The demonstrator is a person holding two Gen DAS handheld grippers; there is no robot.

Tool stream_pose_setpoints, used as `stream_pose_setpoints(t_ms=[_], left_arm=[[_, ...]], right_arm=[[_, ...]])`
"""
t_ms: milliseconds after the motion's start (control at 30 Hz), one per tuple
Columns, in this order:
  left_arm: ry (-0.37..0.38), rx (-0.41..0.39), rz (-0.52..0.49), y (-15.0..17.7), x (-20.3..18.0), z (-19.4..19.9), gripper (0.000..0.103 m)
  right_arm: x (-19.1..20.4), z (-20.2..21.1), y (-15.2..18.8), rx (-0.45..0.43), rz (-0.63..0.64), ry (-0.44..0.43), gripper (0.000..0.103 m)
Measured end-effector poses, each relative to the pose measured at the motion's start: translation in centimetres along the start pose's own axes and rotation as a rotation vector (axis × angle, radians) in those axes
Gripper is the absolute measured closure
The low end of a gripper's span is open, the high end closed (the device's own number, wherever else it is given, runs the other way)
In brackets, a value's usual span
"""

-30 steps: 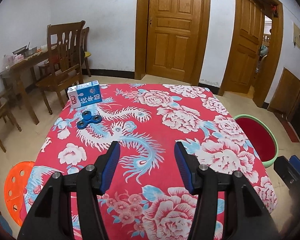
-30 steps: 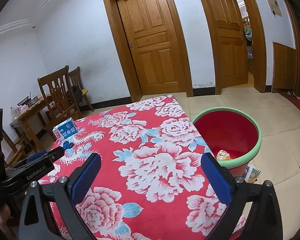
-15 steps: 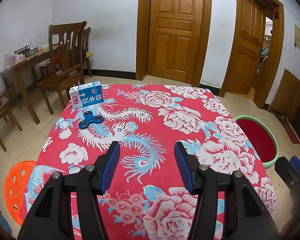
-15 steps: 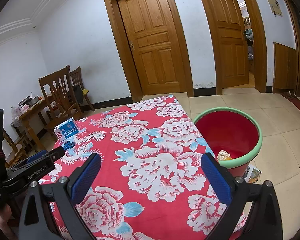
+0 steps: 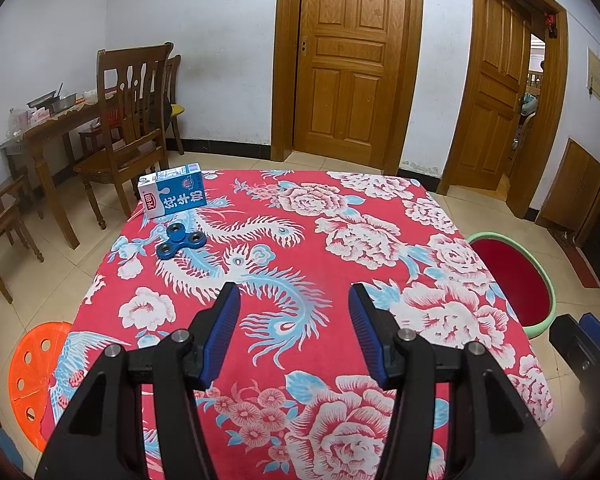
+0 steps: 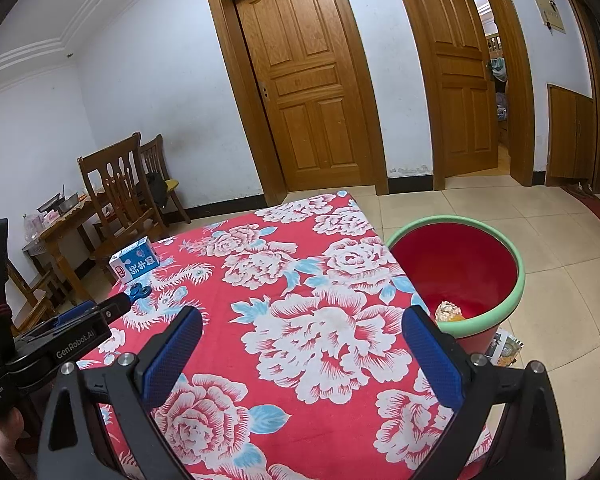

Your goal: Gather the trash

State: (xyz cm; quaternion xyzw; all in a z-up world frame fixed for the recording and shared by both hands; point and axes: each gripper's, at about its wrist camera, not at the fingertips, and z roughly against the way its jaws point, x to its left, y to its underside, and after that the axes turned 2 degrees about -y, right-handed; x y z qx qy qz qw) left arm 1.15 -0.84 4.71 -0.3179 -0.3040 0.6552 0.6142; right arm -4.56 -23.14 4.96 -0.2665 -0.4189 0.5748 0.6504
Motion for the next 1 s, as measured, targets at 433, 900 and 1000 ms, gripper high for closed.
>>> stream_pose_setpoints(t_ms=[433,900,1000], left_arm=[[0.001,0.000,0.000,-0.03,-0.01,-0.01,0.047],[0.000,0.001,0.001,-0.03,0.00,0.04,0.047],[0.001,0.000,0.001,-0.04,-0.03,0.02,0.047]], right_arm=[[-0.03,-0.03,0.05,0.000,0.000,0.000,0.001],[-0.14,-0.02,0.06,0.000,-0.002,0.000,0.001],[-0.11,-0.02,0.06,0.000,-0.002,0.000,0.001]])
